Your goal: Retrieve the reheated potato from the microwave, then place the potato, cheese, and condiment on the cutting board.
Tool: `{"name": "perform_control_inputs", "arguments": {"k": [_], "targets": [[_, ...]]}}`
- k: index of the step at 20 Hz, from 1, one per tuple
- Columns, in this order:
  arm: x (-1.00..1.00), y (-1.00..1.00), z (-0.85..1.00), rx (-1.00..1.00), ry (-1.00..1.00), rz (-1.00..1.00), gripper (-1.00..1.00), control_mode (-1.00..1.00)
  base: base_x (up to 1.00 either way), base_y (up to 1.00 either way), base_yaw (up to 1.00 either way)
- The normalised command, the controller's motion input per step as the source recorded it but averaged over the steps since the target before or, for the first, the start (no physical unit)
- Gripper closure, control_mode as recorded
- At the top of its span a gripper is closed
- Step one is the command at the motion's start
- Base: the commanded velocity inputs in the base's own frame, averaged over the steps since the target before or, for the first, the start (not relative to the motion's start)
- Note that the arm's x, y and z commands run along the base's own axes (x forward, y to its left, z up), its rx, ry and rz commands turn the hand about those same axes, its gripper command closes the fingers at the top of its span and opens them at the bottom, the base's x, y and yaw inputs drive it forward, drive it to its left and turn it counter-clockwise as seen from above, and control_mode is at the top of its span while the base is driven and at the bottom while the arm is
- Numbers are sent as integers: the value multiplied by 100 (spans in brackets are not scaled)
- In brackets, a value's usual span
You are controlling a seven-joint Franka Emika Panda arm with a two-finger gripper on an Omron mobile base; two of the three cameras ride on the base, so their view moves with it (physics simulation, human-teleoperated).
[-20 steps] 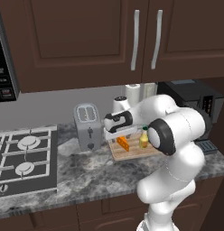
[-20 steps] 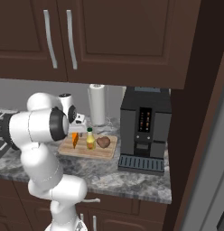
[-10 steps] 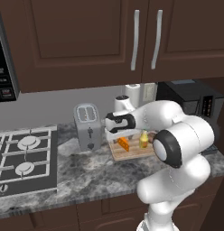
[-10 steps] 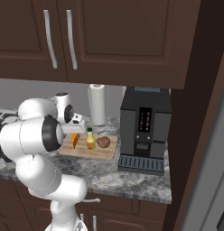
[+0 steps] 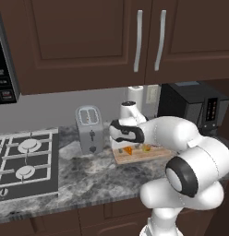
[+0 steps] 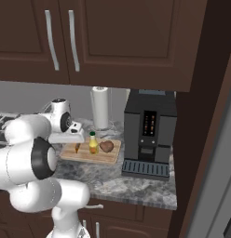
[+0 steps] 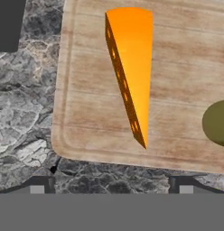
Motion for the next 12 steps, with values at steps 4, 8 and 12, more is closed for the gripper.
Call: {"name": "perform_control_inputs", "arguments": {"k": [4, 8, 12], "targets": [[-60, -4, 14, 1, 0, 0, -100, -100, 0, 0, 0], [-60, -2, 21, 1, 0, 0, -100, -100, 0, 0, 0], [-61, -2, 24, 0, 0, -1, -100, -100, 0, 0, 0]]}}
